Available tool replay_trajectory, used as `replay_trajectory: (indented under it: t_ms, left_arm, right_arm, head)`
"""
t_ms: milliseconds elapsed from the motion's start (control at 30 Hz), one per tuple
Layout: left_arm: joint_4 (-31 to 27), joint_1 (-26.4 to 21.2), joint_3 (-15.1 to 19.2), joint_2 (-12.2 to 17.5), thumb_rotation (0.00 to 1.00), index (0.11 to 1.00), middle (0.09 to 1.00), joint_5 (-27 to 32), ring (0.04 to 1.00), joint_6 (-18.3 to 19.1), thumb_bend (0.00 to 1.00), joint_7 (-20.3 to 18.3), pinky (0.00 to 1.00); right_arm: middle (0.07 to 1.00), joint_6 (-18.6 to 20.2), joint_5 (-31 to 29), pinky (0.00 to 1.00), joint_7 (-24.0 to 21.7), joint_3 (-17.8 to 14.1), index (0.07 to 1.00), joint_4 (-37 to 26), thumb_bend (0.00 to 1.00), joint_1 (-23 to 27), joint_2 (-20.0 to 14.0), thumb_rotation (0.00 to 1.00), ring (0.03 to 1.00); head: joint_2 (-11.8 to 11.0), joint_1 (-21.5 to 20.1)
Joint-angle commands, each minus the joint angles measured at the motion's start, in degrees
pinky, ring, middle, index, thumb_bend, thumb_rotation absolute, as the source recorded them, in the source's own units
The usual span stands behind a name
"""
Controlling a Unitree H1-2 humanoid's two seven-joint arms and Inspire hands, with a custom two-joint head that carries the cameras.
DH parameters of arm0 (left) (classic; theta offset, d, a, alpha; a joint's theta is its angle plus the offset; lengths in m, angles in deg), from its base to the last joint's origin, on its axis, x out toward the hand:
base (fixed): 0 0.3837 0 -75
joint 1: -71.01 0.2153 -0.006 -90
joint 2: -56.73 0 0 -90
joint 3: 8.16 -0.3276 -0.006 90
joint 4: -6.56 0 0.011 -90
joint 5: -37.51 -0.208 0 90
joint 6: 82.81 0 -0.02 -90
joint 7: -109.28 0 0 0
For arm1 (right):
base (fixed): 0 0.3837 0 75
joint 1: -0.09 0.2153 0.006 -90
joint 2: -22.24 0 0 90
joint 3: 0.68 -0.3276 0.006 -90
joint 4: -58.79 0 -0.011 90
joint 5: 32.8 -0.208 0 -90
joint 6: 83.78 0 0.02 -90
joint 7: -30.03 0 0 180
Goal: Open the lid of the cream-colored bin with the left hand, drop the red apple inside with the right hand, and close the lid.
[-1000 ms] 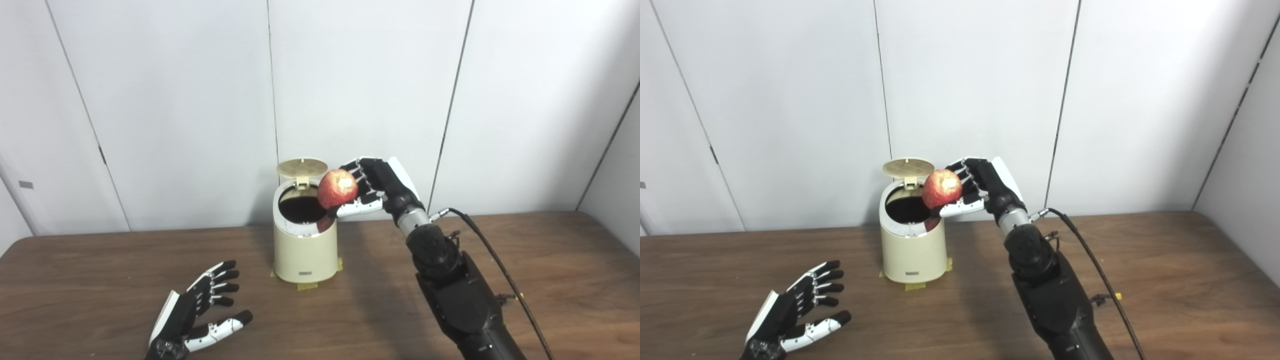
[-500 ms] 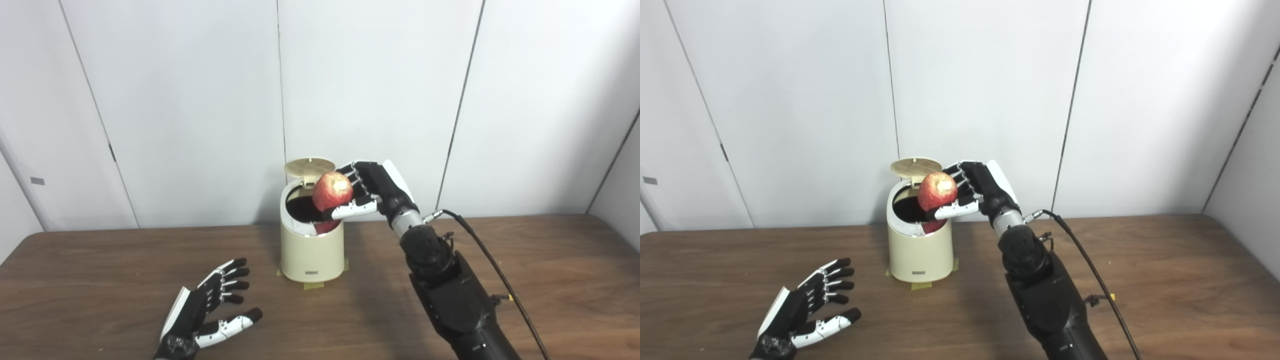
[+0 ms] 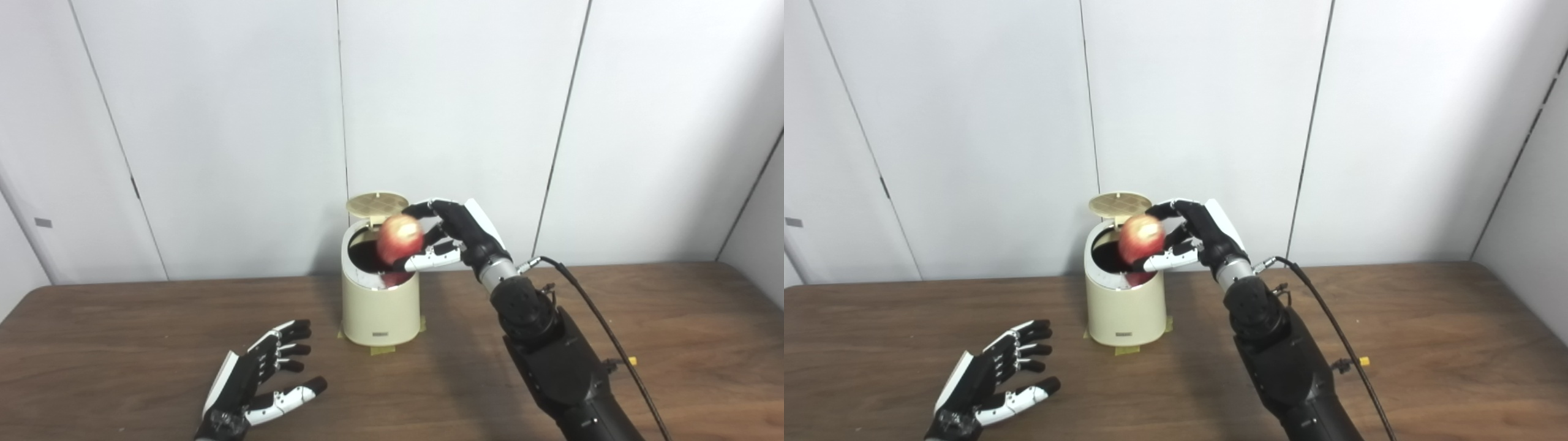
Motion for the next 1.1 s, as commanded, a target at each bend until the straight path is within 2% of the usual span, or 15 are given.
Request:
replay_trajectory:
  t_ms: [0, 400, 500, 633, 733, 867, 967, 1067]
  left_arm:
    - [-0.9, -1.9, 0.0, 0.0, 0.27, 0.827, 0.818, 0.7, 0.759, -1.1, 0.81, 0.3, 0.67]
    - [-0.8, -1.9, 0.0, 0.3, 0.26, 0.836, 0.82, 1.3, 0.76, -1.2, 0.82, -0.2, 0.66]
    - [-0.9, -1.8, 0.0, 0.3, 0.27, 0.836, 0.82, 1.0, 0.76, -1.2, 0.82, -0.2, 0.66]
    - [-0.9, -1.8, 0.1, 0.2, 0.27, 0.834, 0.815, 1.1, 0.756, -1.4, 0.83, -0.1, 0.66]
    - [-0.9, -1.8, 0.0, 0.2, 0.26, 0.835, 0.814, 1.2, 0.758, -1.6, 0.83, -0.2, 0.66]
    - [-0.8, -1.7, 0.1, 0.0, 0.27, 0.833, 0.816, 1.5, 0.762, -1.6, 0.83, -0.1, 0.67]
    - [-1.0, -1.6, 0.2, -0.1, 0.28, 0.829, 0.811, 1.4, 0.756, -1.4, 0.83, 0.1, 0.67]
    - [-0.7, -1.7, 0.1, -0.3, 0.27, 0.829, 0.811, 1.2, 0.758, -1.6, 0.82, 0.3, 0.68]
  right_arm:
    - [0.773, -2.1, 0.1, 0.56, -0.8, 0.5, 0.748, -0.8, 0.94, 3.3, -0.2, 0.15, 0.73]
    - [0.745, -1.3, -0.4, 0.54, -2.1, 0.7, 0.728, -1.9, 0.95, 2.8, -0.7, 0.17, 0.689]
    - [0.733, -2.2, -0.4, 0.52, -1.9, 0.6, 0.72, -2.2, 0.95, 2.3, -0.7, 0.16, 0.679]
    - [0.714, -2.7, -0.3, 0.5, -0.9, -0.2, 0.702, -5.3, 0.94, 0.3, -0.8, 0.16, 0.659]
    - [0.704, -3.7, -0.6, 0.5, 0.4, -1.5, 0.699, -8.2, 0.91, -2.1, -1.0, 0.16, 0.64]
    - [0.693, -6.1, -3.0, 0.51, 2.3, -4.9, 0.698, -11.6, 0.88, -6.9, -0.9, 0.15, 0.629]
    - [0.719, -8.2, -6.2, 0.57, 1.4, -7.2, 0.735, -12.8, 0.87, -10.7, -1.4, 0.17, 0.655]
    - [0.745, -9.5, -9.8, 0.58, 0.1, -9.1, 0.753, -13.4, 0.85, -14.2, -1.3, 0.17, 0.656]
  head:
    - [0.0, 0.0]
    - [0.3, 0.2]
    - [0.3, 0.2]
    - [0.2, 0.4]
    - [0.2, 0.4]
    - [-0.1, 1.5]
    - [-0.2, 1.8]
    - [-0.3, 2.5]
